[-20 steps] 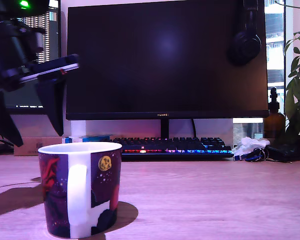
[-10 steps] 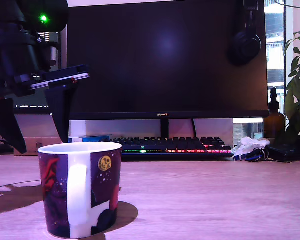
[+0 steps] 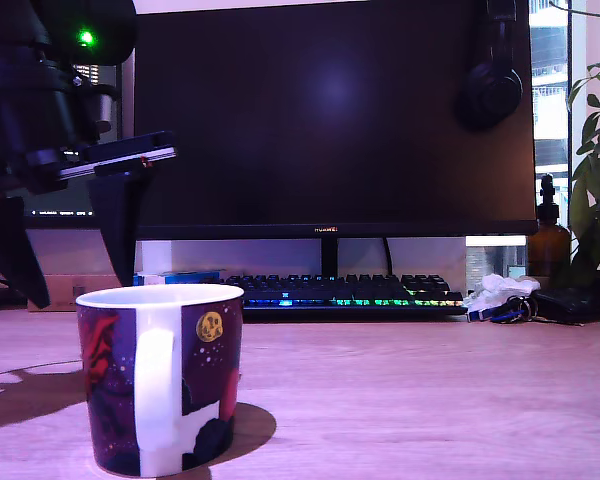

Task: Pick up the coffee capsules on the table and drop them inside the coffee cup

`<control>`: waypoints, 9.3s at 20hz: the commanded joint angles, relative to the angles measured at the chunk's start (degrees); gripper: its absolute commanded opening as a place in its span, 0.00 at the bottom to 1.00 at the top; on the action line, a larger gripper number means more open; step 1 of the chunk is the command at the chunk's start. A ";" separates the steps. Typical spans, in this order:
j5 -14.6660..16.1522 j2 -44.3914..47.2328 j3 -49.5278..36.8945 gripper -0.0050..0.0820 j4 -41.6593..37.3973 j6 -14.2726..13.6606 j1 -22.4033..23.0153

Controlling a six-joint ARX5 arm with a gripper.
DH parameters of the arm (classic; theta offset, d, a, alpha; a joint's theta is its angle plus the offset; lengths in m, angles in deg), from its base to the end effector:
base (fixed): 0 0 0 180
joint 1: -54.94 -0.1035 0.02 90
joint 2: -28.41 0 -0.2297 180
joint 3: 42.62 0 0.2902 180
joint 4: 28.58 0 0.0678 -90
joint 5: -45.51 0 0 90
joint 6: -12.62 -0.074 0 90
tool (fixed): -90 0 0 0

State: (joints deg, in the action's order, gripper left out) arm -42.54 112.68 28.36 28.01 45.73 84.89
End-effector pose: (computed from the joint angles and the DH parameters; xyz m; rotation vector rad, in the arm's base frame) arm 0.2832 -0.1661 0.1322 -0.1972 1.2826 -0.1238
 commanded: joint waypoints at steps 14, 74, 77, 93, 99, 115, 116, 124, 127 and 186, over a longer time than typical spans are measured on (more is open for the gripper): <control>-1.40 11.45 0.98 0.69 -7.04 -0.31 -0.26; 7.02 -4.04 4.22 0.30 2.54 -23.91 -2.67; 8.41 -5.25 4.22 0.30 3.78 -24.81 -1.22; 12.83 -5.09 4.15 0.30 10.19 -26.12 8.26; 12.81 -3.54 4.04 0.30 7.56 -26.05 11.50; 12.66 -2.08 4.04 0.30 7.52 -26.03 12.98; 12.61 -2.08 4.04 0.30 7.52 -26.03 12.98; 11.13 -2.08 4.04 0.66 7.80 -26.25 12.98; 10.69 -2.10 4.04 0.71 8.09 -27.17 12.96; 17.81 -54.86 -47.95 0.03 -54.27 -26.01 -24.70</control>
State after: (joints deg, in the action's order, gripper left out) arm -24.18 58.87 -18.48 -27.13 19.58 60.24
